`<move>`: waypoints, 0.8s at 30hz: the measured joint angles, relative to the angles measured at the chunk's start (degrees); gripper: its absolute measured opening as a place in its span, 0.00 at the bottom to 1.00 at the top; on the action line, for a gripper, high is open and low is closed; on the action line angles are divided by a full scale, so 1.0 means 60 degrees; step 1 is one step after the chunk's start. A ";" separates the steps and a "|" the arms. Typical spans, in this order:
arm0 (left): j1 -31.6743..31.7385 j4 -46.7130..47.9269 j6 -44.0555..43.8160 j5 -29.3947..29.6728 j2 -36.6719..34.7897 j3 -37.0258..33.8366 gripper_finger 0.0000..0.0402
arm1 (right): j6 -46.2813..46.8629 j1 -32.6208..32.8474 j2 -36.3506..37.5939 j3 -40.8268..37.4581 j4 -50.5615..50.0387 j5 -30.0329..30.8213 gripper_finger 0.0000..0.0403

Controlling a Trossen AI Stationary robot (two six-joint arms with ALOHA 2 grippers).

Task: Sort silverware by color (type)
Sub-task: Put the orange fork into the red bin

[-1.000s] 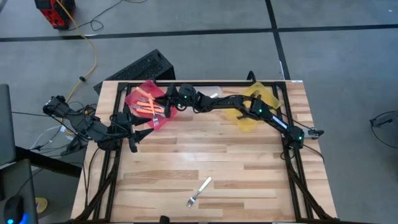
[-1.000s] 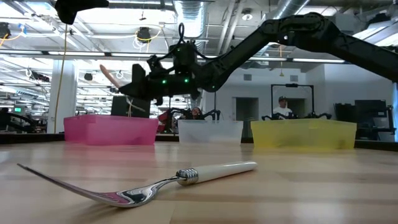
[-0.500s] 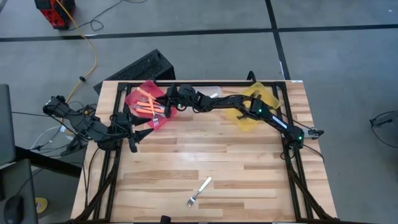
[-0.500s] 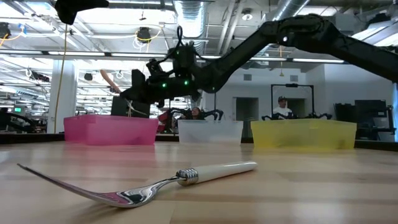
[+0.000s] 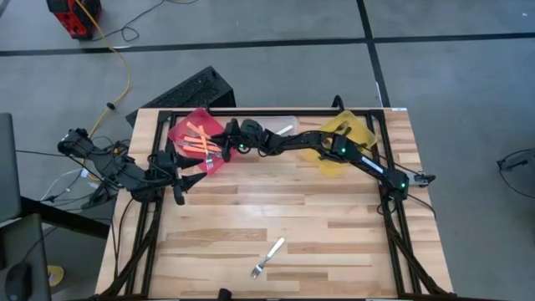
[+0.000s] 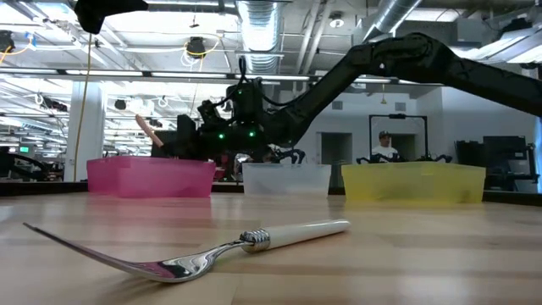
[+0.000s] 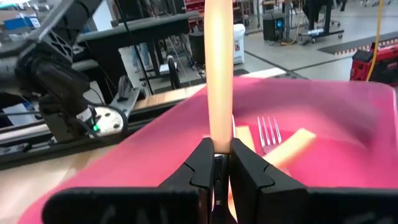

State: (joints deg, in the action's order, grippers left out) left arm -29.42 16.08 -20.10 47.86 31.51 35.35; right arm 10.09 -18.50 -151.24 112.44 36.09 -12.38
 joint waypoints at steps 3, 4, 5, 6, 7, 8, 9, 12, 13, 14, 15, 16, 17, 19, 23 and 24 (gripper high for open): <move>0.0000 0.0004 0.0000 0.0001 0.0000 0.0000 0.53 | 0.0000 0.0000 0.0000 0.0000 -0.0168 0.0003 0.13; 0.0002 0.0004 0.0000 0.0008 0.0000 0.0000 0.53 | 0.0000 0.0000 0.0000 0.0000 -0.0246 0.0012 0.13; -0.0001 0.0004 0.0000 0.0011 0.0000 0.0000 0.53 | 0.0000 0.0000 0.0000 0.0000 -0.0305 0.0015 0.13; 0.0001 0.0004 -0.0002 0.0015 0.0000 0.0000 0.53 | -0.0002 0.0000 0.0000 0.0000 -0.0311 0.0031 0.13; 0.0003 0.0004 -0.0003 0.0015 0.0000 0.0000 0.53 | -0.0003 -0.0003 0.0000 0.0000 -0.0333 0.0033 0.13; 0.0003 0.0007 -0.0004 0.0018 0.0000 0.0000 0.53 | -0.0003 -0.0004 0.0000 0.0000 -0.0325 0.0035 0.13; 0.0002 0.0007 0.0000 0.0025 0.0000 0.0000 0.53 | -0.0005 -0.0004 0.0000 0.0000 -0.0325 0.0036 0.13; 0.0003 0.0015 0.0000 0.0022 0.0000 0.0000 0.53 | -0.0007 -0.0004 0.0000 0.0000 -0.0336 0.0038 0.13; 0.0003 0.0015 0.0000 0.0022 0.0000 0.0000 0.53 | -0.0007 -0.0004 0.0000 0.0000 -0.0331 0.0036 0.13; 0.0002 0.0016 -0.0004 0.0025 0.0000 0.0000 0.53 | -0.0007 -0.0004 0.0000 0.0000 -0.0326 0.0040 0.13; -0.0001 0.0019 0.0000 0.0022 0.0000 0.0000 0.53 | -0.0007 -0.0004 0.0000 0.0000 -0.0327 0.0040 0.13; -0.0001 0.0025 0.0000 0.0022 0.0000 0.0000 0.53 | -0.0007 -0.0004 0.0000 0.0000 -0.0334 0.0040 0.13; 0.0001 0.0058 -0.0002 0.0025 0.0000 0.0000 0.53 | -0.0007 -0.0004 0.0000 0.0000 -0.0344 0.0043 0.13; 0.0002 0.0126 -0.0009 0.0040 0.0000 0.0000 0.53 | -0.0008 -0.0004 0.0000 0.0000 -0.0385 0.0051 0.13; 0.0003 0.0215 -0.0087 0.0132 0.0003 0.0000 0.53 | -0.0004 -0.0004 0.0000 0.0000 -0.0414 0.0062 0.13; 0.0003 0.0219 -0.0087 0.0135 0.0000 0.0000 0.53 | -0.0003 -0.0004 0.0000 0.0000 -0.0417 0.0066 0.13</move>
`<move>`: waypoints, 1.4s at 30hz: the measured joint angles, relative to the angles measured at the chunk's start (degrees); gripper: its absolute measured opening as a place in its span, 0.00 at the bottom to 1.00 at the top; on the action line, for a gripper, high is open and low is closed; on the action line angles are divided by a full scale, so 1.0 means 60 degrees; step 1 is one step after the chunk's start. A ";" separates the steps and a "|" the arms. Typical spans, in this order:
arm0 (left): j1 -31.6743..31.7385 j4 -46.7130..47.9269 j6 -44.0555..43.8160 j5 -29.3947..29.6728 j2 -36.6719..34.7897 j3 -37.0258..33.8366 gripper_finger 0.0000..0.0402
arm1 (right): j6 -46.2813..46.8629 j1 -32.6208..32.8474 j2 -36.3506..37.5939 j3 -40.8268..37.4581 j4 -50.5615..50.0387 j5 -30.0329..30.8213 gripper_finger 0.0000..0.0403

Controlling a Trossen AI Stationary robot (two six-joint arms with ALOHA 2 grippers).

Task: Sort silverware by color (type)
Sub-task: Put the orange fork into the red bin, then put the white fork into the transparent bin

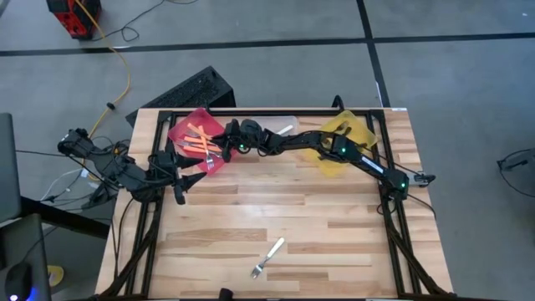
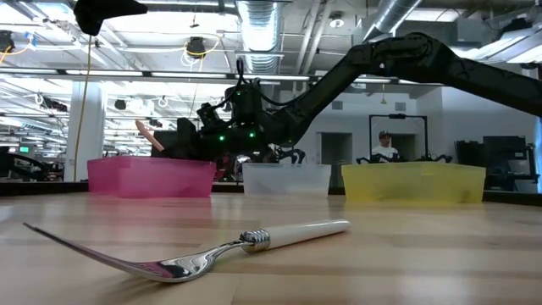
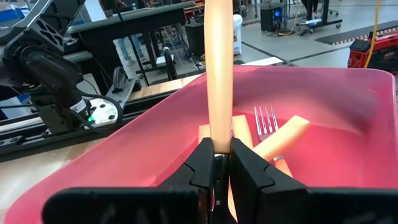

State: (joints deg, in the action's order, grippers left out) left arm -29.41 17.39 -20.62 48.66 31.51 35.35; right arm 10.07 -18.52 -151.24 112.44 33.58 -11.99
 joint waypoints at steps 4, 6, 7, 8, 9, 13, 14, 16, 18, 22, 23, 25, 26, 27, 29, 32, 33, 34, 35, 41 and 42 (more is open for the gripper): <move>-0.0002 -0.0007 -0.0007 0.0000 0.0000 0.0000 0.53 | 0.0071 0.0000 0.0000 0.0000 0.0001 0.0034 0.16; 0.0000 -0.0009 -0.0007 0.0000 0.0000 0.0000 0.53 | 0.0073 0.0004 0.0000 0.0000 0.0000 0.0044 0.18; -0.0001 -0.0012 -0.0008 0.0000 0.0000 0.0000 0.53 | 0.0073 0.0007 0.0000 0.0000 0.0000 0.0049 0.19; -0.0001 -0.0018 -0.0011 0.0000 0.0000 0.0000 0.53 | 0.0073 0.0011 0.0000 0.0000 0.0000 0.0051 0.20; -0.0004 -0.0018 -0.0011 0.0000 0.0000 0.0000 0.53 | 0.0073 0.0018 0.0000 0.0000 0.0000 0.0051 0.21; 0.0000 -0.0029 -0.0017 -0.0004 0.0000 0.0000 0.53 | 0.0076 0.0026 0.0004 0.0000 0.0007 0.0044 0.25; 0.0000 -0.0031 -0.0018 -0.0003 0.0000 0.0000 0.53 | 0.0080 0.0029 0.0004 0.0000 0.0006 0.0047 0.26; -0.0001 -0.0038 -0.0023 -0.0003 0.0000 0.0000 0.53 | 0.0095 0.0036 0.0004 0.0000 0.0004 0.0044 0.27; 0.0000 -0.0061 -0.0033 -0.0004 0.0000 0.0000 0.53 | 0.0102 0.0046 0.0004 0.0000 0.0001 0.0044 0.28; -0.0002 -0.0062 -0.0035 -0.0004 0.0000 0.0000 0.53 | 0.0098 0.0084 0.0004 0.0000 0.0005 0.0058 0.32; -0.0004 -0.0062 -0.0034 -0.0004 0.0000 0.0000 0.53 | 0.0098 0.0087 0.0004 0.0000 0.0018 0.0055 0.32; 0.0000 -0.0062 -0.0035 -0.0004 0.0000 0.0000 0.53 | 0.0098 0.0087 0.0010 0.0000 0.0030 0.0044 0.34; 0.0000 -0.0062 -0.0048 -0.0004 0.0000 0.0000 0.53 | 0.0095 0.0087 0.0011 -0.0003 0.0044 0.0023 0.34; 0.0000 -0.0062 -0.0099 -0.0004 0.0000 0.0000 0.53 | 0.0095 0.0087 0.0013 -0.0002 0.0062 0.0006 0.35; 0.0000 -0.0062 -0.0188 -0.0004 0.0000 0.0000 0.53 | 0.0095 0.0087 0.0016 -0.0005 0.0168 -0.0033 0.35; -0.0003 -0.0062 -0.0334 -0.0007 0.0000 0.0000 0.53 | 0.0088 0.0087 0.0187 -0.0018 0.0233 -0.0084 0.36; -0.0001 -0.0062 -0.0399 -0.0007 0.0000 0.0000 0.53 | 0.0062 0.0087 0.0270 -0.0018 0.0286 -0.0089 0.36; 0.0000 -0.0062 -0.0432 -0.0007 0.0000 0.0000 0.53 | 0.0058 0.0087 0.0370 -0.0015 0.0296 -0.0098 0.36; 0.0000 -0.0064 -0.0433 -0.0007 0.0000 0.0000 0.53 | 0.0053 0.0084 0.0479 -0.0015 0.0293 -0.0124 0.36; -0.0002 -0.0080 -0.0441 -0.0007 0.0000 0.0000 0.53 | -0.0582 0.0084 0.1283 -0.0015 -0.0605 -0.0237 0.35; -0.0003 -0.0085 -0.0442 -0.0007 0.0000 0.0000 0.53 | -0.0825 0.0067 0.1503 -0.0015 -0.1042 -0.0238 0.35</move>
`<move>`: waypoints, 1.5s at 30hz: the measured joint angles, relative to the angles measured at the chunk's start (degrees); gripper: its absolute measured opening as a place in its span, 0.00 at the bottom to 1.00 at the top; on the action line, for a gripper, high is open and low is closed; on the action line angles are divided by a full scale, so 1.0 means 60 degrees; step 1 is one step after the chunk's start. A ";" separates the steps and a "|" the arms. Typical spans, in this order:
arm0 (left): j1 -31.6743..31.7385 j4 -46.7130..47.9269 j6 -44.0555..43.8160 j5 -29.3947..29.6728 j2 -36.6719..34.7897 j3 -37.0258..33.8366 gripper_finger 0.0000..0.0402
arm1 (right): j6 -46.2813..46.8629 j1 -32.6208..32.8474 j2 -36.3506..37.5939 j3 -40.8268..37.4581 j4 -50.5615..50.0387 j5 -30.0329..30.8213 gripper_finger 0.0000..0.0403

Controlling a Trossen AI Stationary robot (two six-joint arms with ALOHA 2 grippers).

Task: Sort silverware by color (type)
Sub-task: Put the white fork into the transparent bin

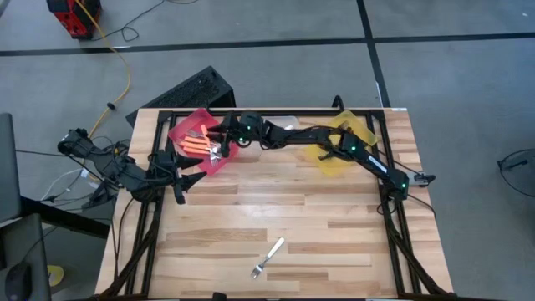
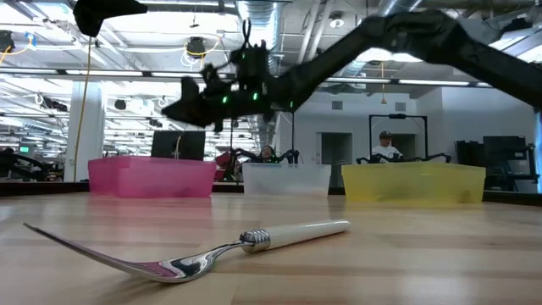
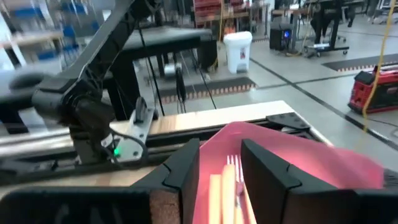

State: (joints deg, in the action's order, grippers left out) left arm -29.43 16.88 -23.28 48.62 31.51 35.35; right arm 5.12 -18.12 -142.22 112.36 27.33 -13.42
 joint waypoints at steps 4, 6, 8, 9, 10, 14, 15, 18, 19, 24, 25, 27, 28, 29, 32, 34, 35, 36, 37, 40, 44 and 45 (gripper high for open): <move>-0.0004 -0.0005 -0.0006 -0.0003 0.0000 0.0000 0.53 | -0.1307 -0.0068 0.1215 0.0000 -0.2303 -0.0107 0.35; -0.0003 -0.0006 0.0001 0.0000 0.0000 0.0000 0.53 | -0.2112 -0.0085 0.1953 0.0000 -0.3549 -0.0144 0.35; -0.0004 -0.0006 0.0002 -0.0004 0.0000 0.0000 0.53 | -0.2901 -0.0089 0.2788 0.0000 -0.4939 -0.0170 0.35; -0.0004 -0.0006 0.0002 0.0000 0.0000 0.0000 0.53 | -0.3284 -0.0077 0.3197 0.0005 -0.5600 -0.0166 0.35; -0.0004 -0.0007 0.0002 -0.0004 0.0000 0.0000 0.53 | -0.3615 -0.0062 0.3613 0.0011 -0.6239 -0.0151 0.35; -0.0001 -0.0013 0.0005 -0.0003 0.0000 0.0000 0.53 | -0.4605 0.0070 0.5277 0.0015 -0.8738 0.0194 0.35; -0.0001 -0.0016 0.0005 -0.0004 0.0000 0.0000 0.53 | -0.4752 0.0126 0.5705 0.0015 -0.9287 0.0357 0.35; -0.0001 -0.0027 0.0007 -0.0001 0.0002 0.0000 0.53 | -0.5132 0.0237 0.6959 0.0015 -1.0693 0.0729 0.35; -0.0001 -0.0043 0.0009 -0.0004 0.0001 0.0000 0.53 | -0.5159 0.0268 0.7396 0.0015 -1.1082 0.0825 0.35; -0.0001 -0.0399 0.0289 0.0000 0.0000 0.0000 0.53 | -0.4963 0.0279 0.9319 0.0015 -1.2905 0.1431 0.35; -0.0001 -0.0469 0.0360 0.0002 0.0000 0.0000 0.53 | -0.4847 0.0279 0.9658 0.0015 -1.3231 0.1511 0.35; -0.0001 -0.0621 0.0529 -0.0004 0.0004 0.0000 0.53 | -0.4506 0.0270 1.0367 0.0015 -1.4089 0.1538 0.35; -0.0001 -0.0668 0.0571 -0.0004 0.0000 0.0000 0.53 | -0.4272 0.0272 1.0680 0.0015 -1.4497 0.1533 0.35; -0.0001 -0.0686 0.0590 -0.0001 0.0000 0.0000 0.53 | -0.3991 0.0285 1.0980 0.0015 -1.4930 0.1505 0.35; -0.0001 -0.0687 0.0592 -0.0004 0.0005 0.0000 0.53 | -0.3018 0.0455 1.1762 -0.0038 -1.6367 0.1071 0.35; -0.0001 -0.0691 0.0599 -0.0046 0.0085 0.0000 0.53 | -0.2405 0.0700 1.2184 -0.0183 -1.6987 0.0709 0.35; -0.0001 -0.0695 0.0645 -0.0051 0.0130 0.0000 0.53 | -0.2065 0.0916 1.2393 -0.0330 -1.7086 0.0555 0.35; 0.0003 -0.0705 0.0689 -0.0055 0.0192 0.0000 0.53 | -0.1721 0.1169 1.2613 -0.0567 -1.7031 0.0395 0.35; -0.0001 -0.0716 0.0701 -0.0058 0.0268 0.0000 0.53 | -0.1409 0.1458 1.2833 -0.0864 -1.6916 0.0228 0.35; 0.0003 -0.0761 0.0697 -0.0061 0.0502 0.0000 0.53 | -0.0950 0.2531 1.3384 -0.2058 -1.6131 0.0108 0.35; 0.0003 -0.1228 0.0774 -0.0110 0.0719 0.0000 0.53 | -0.0924 0.3865 1.3983 -0.4223 -1.4000 0.0220 0.35; 0.0003 -0.1419 0.0850 -0.0271 0.0751 0.0000 0.53 | -0.0925 0.4137 1.4061 -0.4770 -1.3458 0.0221 0.35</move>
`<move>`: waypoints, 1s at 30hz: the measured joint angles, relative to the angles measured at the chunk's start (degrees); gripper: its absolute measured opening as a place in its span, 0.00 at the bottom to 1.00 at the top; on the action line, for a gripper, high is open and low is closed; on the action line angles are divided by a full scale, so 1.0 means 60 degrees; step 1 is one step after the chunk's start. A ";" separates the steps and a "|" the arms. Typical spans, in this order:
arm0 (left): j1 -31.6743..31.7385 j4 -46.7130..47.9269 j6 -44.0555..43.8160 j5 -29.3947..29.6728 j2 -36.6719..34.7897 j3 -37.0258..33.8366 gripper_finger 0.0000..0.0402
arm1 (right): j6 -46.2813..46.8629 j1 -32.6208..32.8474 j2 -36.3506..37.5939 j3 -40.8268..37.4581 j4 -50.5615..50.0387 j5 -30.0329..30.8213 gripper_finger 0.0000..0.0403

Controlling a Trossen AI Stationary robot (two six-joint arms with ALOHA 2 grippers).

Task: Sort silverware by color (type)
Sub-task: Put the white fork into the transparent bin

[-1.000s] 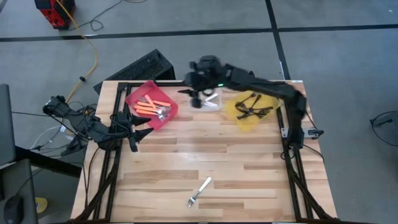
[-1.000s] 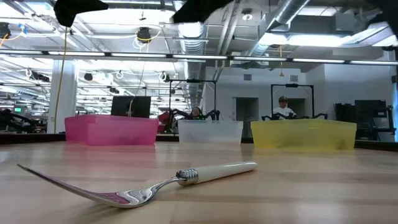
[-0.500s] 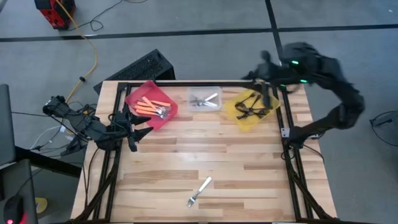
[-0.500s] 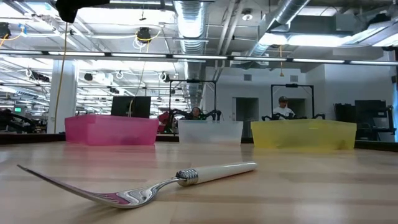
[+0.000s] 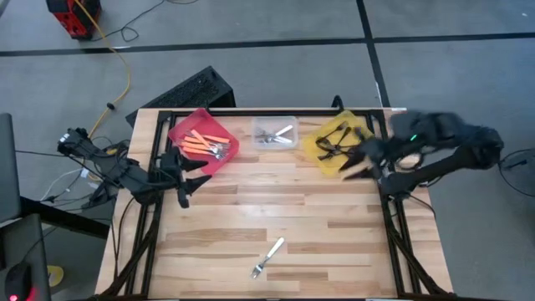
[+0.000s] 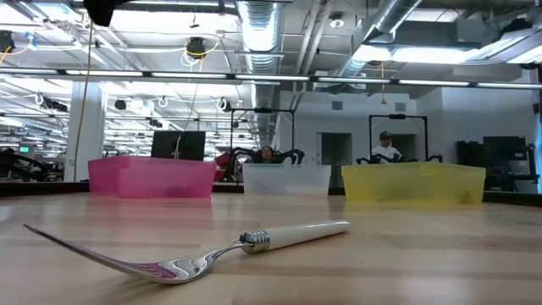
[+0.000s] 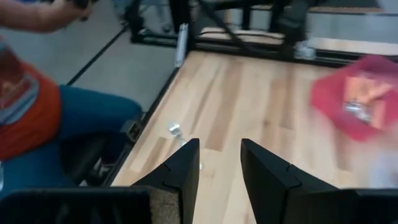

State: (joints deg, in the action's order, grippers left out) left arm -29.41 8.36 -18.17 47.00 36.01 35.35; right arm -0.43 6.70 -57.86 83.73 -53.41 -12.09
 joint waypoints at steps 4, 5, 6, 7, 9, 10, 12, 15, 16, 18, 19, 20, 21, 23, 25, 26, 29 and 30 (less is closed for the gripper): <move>0.0000 -0.0780 0.0429 -0.0620 0.0058 0.0000 0.53 | 0.0005 0.0871 0.0097 -0.1970 0.1991 0.0209 0.35; 0.0000 -0.0924 0.0475 -0.0717 0.0056 0.0000 0.53 | 0.0016 0.1050 0.0090 -0.2406 0.2501 0.0340 0.35; 0.0000 -0.1020 0.0490 -0.0813 0.0053 0.0000 0.53 | 0.0049 0.1240 0.0034 -0.2836 0.2987 0.0462 0.35; 0.0000 -0.1069 0.0492 -0.0855 0.0050 0.0000 0.53 | 0.0072 0.1420 -0.0078 -0.3233 0.3578 0.0521 0.35; 0.0000 -0.1067 0.0488 -0.0934 0.0058 0.0000 0.53 | 0.0069 0.1667 -0.0406 -0.3902 0.4631 0.0539 0.35; 0.0000 -0.1067 0.0485 -0.0964 0.0061 0.0000 0.53 | 0.0067 0.1758 -0.0594 -0.4171 0.4998 0.0542 0.35; 0.0000 -0.1067 0.0455 -0.0961 0.0061 0.0000 0.53 | 0.0078 0.1923 -0.1008 -0.4575 0.5908 0.0552 0.35; 0.0000 -0.1067 0.0454 -0.0961 0.0061 0.0000 0.53 | 0.0085 0.2115 -0.1737 -0.4928 0.6807 0.1156 0.35; 0.0000 -0.1066 0.0452 -0.0961 0.0061 0.0000 0.53 | 0.0071 0.2160 -0.2060 -0.4982 0.7111 0.1381 0.35; 0.0000 -0.1064 0.0448 -0.0961 0.0065 0.0000 0.53 | -0.0175 0.2210 -0.2720 -0.5033 0.7429 0.1564 0.35; 0.0000 -0.1067 0.0448 -0.0961 0.0061 0.0000 0.53 | -0.0283 0.2204 -0.3075 -0.5036 0.7654 0.1564 0.35; 0.0000 -0.1064 0.0448 -0.0958 0.0064 0.0000 0.53 | -0.0398 0.2183 -0.3408 -0.5036 0.7924 0.1554 0.35; 0.0000 -0.1067 0.0454 -0.0957 0.0065 0.0000 0.53 | -0.0475 0.2178 -0.3713 -0.5036 0.8083 0.1547 0.35; 0.0000 -0.1067 0.0490 -0.0953 0.0061 0.0000 0.53 | -0.0677 0.2175 -0.4307 -0.5036 0.8595 0.1540 0.35; 0.0000 -0.1068 0.0525 -0.0953 0.0064 0.0000 0.53 | -0.0927 0.2118 -0.4783 -0.5032 0.9028 0.1540 0.35; 0.0000 -0.1070 0.0519 -0.0953 0.0061 0.0000 0.53 | -0.1028 0.2100 -0.4995 -0.5010 0.9234 0.1534 0.35; 0.0000 -0.1063 0.0430 -0.0951 0.0065 0.0000 0.53 | -0.1438 0.2080 -0.5518 -0.4707 0.9492 0.1529 0.35; 0.0000 -0.1060 0.0432 -0.0951 0.0061 0.0000 0.53 | -0.1608 0.2101 -0.5659 -0.4612 0.9433 0.1529 0.36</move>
State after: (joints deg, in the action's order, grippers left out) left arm -29.41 2.00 -15.58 41.29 36.38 35.35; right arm -10.08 19.30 -91.82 56.06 3.19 -2.92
